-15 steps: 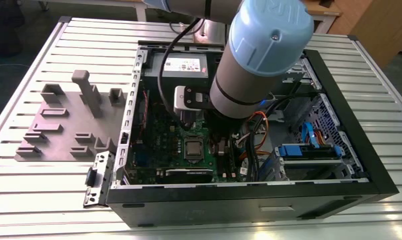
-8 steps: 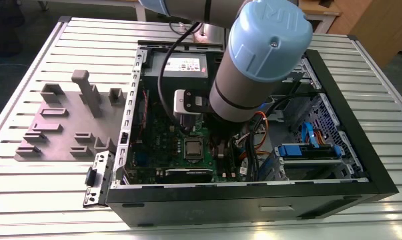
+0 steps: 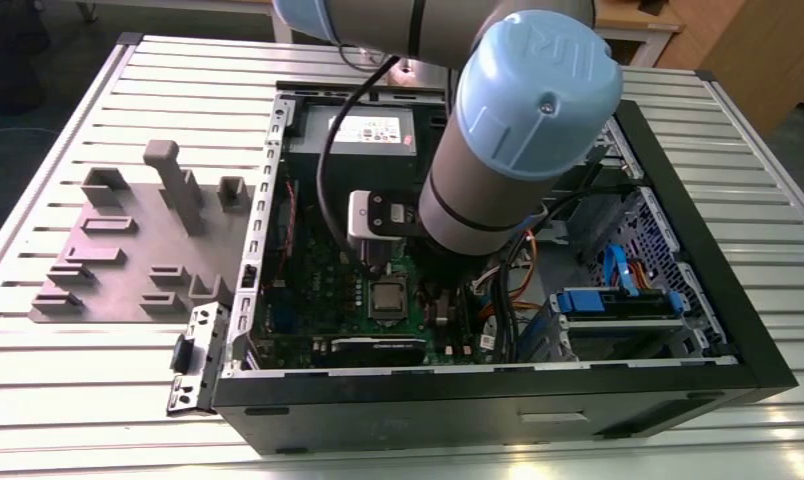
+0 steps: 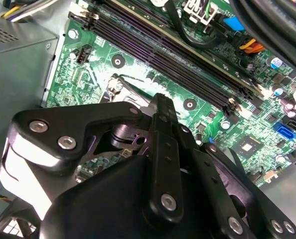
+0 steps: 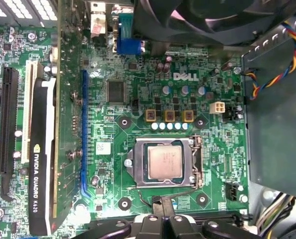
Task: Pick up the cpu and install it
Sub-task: 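Install the first cpu locking lever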
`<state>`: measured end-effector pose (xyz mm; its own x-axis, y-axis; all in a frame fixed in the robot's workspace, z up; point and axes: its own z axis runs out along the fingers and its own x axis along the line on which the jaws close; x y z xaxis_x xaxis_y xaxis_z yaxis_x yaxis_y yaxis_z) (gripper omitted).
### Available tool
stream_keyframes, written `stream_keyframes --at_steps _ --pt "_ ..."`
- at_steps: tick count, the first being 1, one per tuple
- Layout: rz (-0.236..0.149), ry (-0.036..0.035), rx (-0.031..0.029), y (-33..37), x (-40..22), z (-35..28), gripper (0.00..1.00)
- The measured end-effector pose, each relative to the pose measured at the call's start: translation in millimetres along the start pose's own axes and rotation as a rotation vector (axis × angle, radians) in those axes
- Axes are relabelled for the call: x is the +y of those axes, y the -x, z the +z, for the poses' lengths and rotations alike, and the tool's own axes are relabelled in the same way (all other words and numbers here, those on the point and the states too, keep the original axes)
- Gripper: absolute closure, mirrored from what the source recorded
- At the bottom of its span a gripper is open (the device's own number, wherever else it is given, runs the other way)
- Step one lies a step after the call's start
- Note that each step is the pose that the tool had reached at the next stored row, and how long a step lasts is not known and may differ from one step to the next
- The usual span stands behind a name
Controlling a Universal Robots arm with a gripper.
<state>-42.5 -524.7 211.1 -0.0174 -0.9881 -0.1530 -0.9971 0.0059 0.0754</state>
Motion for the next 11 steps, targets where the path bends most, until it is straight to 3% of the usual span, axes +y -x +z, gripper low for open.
stream_keyframes --at_steps 11 --pt "-0.001 0.0001 -0.0001 -0.5 -0.3 2.9 0.89"
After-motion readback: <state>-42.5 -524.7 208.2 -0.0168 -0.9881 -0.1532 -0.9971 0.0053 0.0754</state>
